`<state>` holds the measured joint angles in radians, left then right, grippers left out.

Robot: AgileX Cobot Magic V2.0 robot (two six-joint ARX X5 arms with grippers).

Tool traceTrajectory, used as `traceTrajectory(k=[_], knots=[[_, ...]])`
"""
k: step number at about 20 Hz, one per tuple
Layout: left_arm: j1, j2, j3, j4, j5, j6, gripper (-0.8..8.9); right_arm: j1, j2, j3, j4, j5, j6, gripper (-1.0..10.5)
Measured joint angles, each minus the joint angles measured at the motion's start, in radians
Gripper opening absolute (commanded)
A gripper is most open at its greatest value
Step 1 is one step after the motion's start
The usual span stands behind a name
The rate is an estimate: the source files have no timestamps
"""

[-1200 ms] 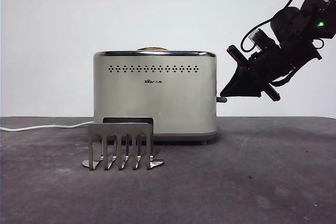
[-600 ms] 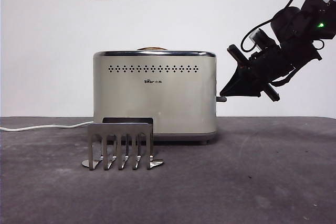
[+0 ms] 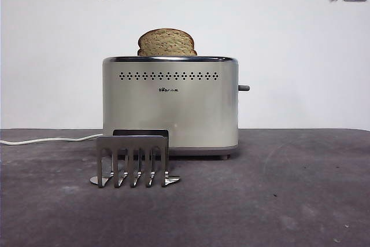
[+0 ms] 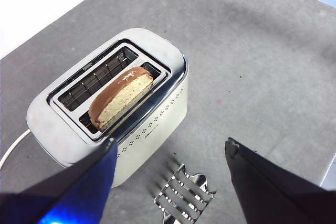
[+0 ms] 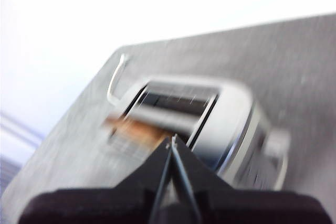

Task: Pick up a slice of bread from the rack,put the bread on the toaster,press the button

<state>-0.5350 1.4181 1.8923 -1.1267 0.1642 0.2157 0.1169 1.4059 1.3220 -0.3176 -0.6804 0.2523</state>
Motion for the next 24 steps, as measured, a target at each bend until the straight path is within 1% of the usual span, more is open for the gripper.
traceTrajectory(k=[6,7,10,11,13,15,17,24], knots=[[0.000,0.000,0.000,-0.042,0.000,0.000,3.27,0.001,-0.200,0.000,-0.383,0.000,-0.156,-0.1],[0.000,0.000,0.000,-0.054,0.000,0.000,2.64,0.001,-0.220,0.000,-0.441,0.000,-0.181,-0.1],[0.000,0.000,0.000,-0.099,0.000,0.000,-0.19,0.001,-0.265,0.000,-0.628,0.000,-0.267,-0.1],[0.000,0.000,0.000,-0.115,0.000,0.000,-0.06,0.001,-0.276,0.000,-0.693,0.001,-0.301,-0.1],[0.000,0.000,0.000,-0.137,0.000,0.000,-0.08,0.001,-0.288,0.000,-0.774,0.001,-0.344,-0.1],[0.000,0.000,0.000,-0.149,0.000,0.000,-0.08,0.001,-0.297,0.000,-0.815,0.001,-0.371,-0.1],[0.000,0.000,0.000,-0.151,0.000,0.000,-0.04,0.001,-0.300,0.000,-0.810,0.001,-0.384,0.0],[0.000,0.000,0.000,-0.151,0.000,-0.002,-0.04,0.001,-0.300,0.000,-0.811,0.003,-0.392,0.0]])
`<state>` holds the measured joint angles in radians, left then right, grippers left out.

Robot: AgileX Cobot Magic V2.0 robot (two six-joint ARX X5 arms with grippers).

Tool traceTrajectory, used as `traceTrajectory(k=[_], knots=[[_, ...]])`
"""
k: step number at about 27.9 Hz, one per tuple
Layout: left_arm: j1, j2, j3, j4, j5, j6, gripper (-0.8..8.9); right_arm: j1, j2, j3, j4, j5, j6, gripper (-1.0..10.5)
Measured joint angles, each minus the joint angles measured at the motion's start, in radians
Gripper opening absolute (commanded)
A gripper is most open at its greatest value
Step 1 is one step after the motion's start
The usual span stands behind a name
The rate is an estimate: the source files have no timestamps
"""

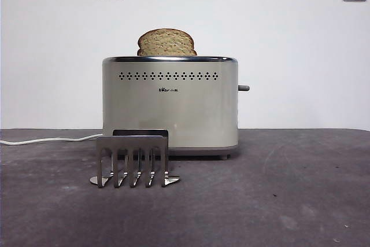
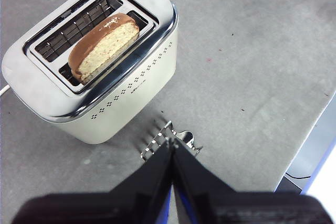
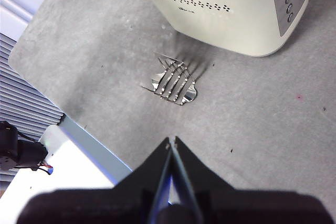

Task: Pick up a slice of bread from the rack,put the bread on the toaster,press the button

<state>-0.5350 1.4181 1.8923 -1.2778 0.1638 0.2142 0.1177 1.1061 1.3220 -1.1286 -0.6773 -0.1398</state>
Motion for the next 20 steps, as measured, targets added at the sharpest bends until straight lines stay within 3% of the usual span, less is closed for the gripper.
traceTrajectory(k=[13,20], knots=[[0.000,0.000,0.000,0.036,-0.003,0.000,-0.03,0.000,0.000,0.000,0.000,0.000,-0.003,0.0],[0.040,-0.031,-0.002,0.092,-0.052,0.029,-0.04,0.000,0.000,0.000,0.000,0.000,-0.003,0.0]])
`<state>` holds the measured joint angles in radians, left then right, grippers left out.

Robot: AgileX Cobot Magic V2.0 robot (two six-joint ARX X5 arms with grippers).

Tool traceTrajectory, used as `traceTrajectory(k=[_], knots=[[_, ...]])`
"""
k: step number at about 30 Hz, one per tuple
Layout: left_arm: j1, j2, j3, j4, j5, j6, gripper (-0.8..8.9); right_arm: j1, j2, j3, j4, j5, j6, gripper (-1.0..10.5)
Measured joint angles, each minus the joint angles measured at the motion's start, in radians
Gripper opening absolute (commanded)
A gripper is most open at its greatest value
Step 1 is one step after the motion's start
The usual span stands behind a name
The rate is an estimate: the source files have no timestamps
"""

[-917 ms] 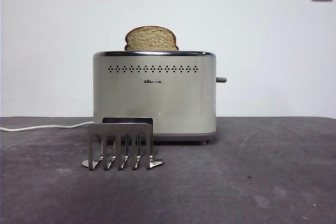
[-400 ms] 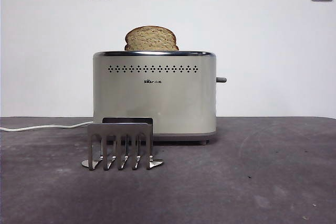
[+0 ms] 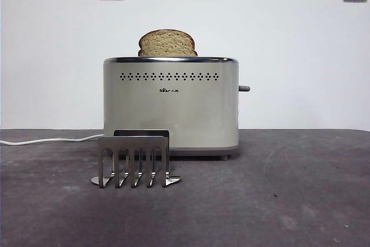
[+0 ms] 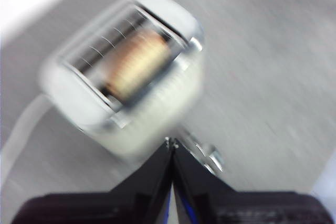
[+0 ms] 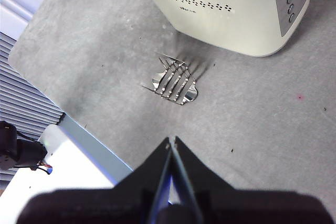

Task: Pick up a slice of bread from the rack,put the bread on the toaster,press the button

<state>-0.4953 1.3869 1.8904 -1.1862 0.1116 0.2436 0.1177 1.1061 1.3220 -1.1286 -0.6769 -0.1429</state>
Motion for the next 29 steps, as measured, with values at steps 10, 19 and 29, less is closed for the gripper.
traceTrajectory(k=[10,19,29], knots=[[0.224,-0.227,0.000,0.333,0.076,0.010,-0.04,0.000,0.000,0.000,0.000,0.000,0.000,0.0],[0.435,-0.492,-0.299,0.628,0.062,0.014,-0.04,0.000,0.000,0.000,0.000,0.000,0.000,0.0],[0.516,-0.844,-0.943,1.062,-0.050,0.035,-0.03,0.000,0.000,0.000,0.000,0.000,0.000,0.0]])
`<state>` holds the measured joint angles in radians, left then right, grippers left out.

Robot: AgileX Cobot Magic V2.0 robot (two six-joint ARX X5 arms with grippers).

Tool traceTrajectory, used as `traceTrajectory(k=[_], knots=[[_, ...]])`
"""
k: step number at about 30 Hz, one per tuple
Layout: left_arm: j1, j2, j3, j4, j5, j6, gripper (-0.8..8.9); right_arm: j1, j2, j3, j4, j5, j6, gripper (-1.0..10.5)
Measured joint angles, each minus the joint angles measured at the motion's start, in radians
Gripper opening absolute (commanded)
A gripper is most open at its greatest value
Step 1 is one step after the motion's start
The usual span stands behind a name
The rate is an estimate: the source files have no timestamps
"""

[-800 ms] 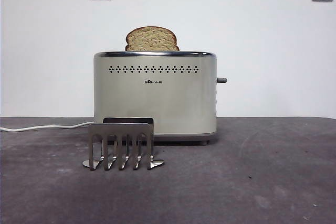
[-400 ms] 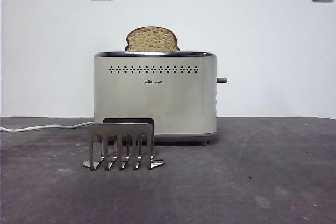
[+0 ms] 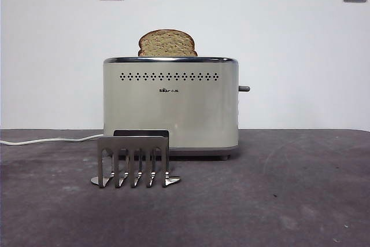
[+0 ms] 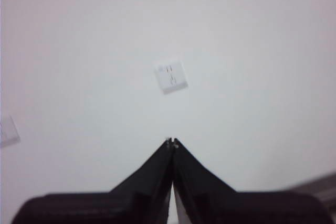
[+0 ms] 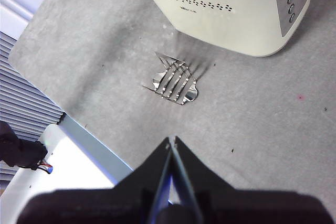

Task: Pick up a slice of bread from the rack,put the bread on the toaster,press the button

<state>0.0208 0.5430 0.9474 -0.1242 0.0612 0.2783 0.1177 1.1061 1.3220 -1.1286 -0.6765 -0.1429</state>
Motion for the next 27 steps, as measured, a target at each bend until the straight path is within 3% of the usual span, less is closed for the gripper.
traceTrajectory(k=[6,14,27], knots=[[0.002,-0.153,-0.343,0.111,-0.037,0.002,-0.04,0.000,0.000,0.000,0.000,0.000,0.000,0.0],[0.003,-0.323,-0.666,0.187,-0.037,0.002,-0.03,0.000,0.000,0.000,0.000,0.000,0.000,0.0],[0.003,-0.507,-0.930,0.182,-0.057,0.001,-0.04,0.000,0.000,0.000,0.000,0.000,0.000,0.0]])
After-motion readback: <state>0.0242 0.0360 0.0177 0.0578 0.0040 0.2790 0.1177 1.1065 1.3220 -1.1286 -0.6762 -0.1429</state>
